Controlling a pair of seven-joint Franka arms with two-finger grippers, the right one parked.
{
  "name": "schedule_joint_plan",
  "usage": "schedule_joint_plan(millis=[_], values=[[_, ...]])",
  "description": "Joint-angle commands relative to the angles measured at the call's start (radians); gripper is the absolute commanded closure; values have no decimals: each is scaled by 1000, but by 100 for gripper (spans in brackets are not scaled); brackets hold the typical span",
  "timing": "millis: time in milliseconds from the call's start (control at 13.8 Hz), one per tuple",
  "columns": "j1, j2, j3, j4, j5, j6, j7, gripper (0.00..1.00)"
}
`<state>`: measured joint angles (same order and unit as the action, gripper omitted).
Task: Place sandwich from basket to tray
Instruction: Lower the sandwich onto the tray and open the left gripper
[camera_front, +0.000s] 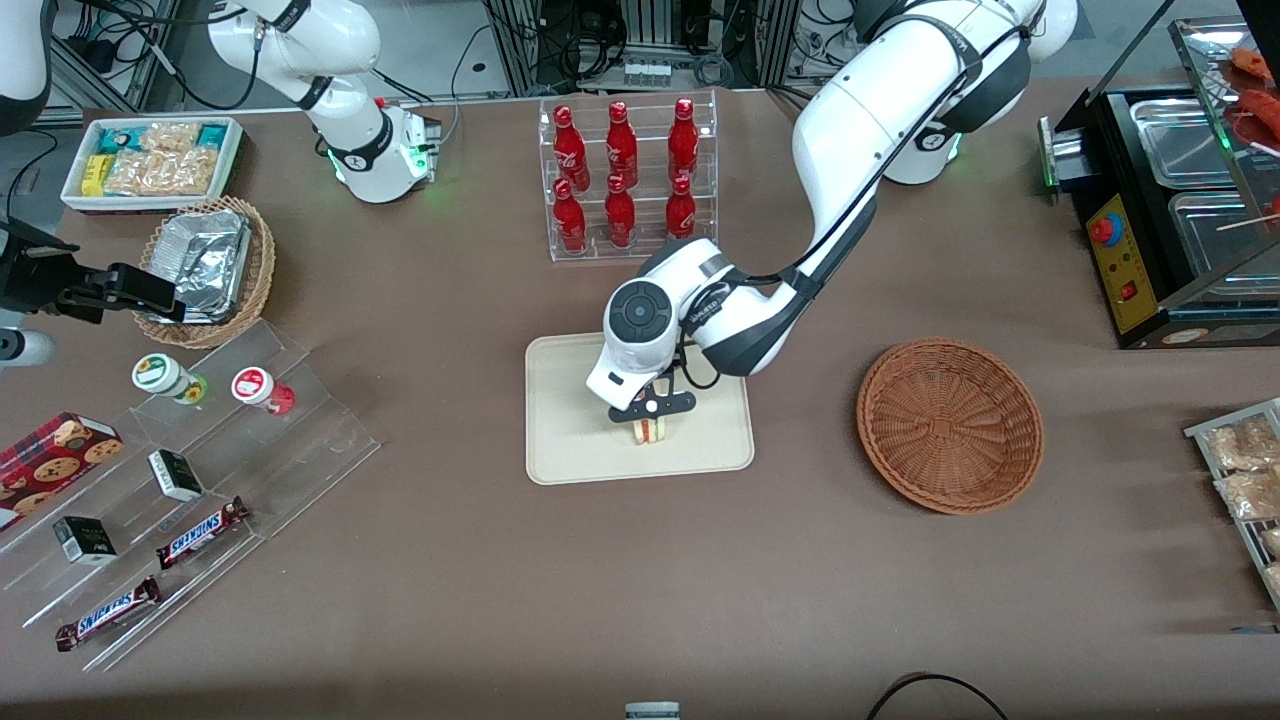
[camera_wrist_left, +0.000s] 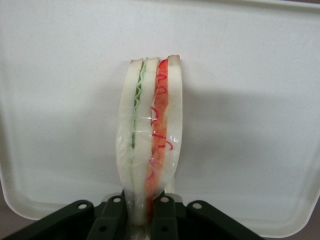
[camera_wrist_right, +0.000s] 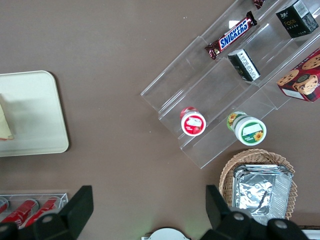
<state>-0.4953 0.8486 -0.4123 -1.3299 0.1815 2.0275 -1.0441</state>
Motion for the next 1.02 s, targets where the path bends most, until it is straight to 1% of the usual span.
schedule_joint_plan(millis=[0,73,218,581,653,798,944], values=[[-19,21,7,38,29,-15,-31,0],[-19,20,7,38,29,-12,-37,0],[-17,4,7,40,52,-21,-42,0],[9,-92,6,40,53,-92,-21,0],[38,-112,4,40,53,-111,13,0],[58,-158,9,37,50,-160,73,0],[151,-186,-3,23,47,-205,91,0]])
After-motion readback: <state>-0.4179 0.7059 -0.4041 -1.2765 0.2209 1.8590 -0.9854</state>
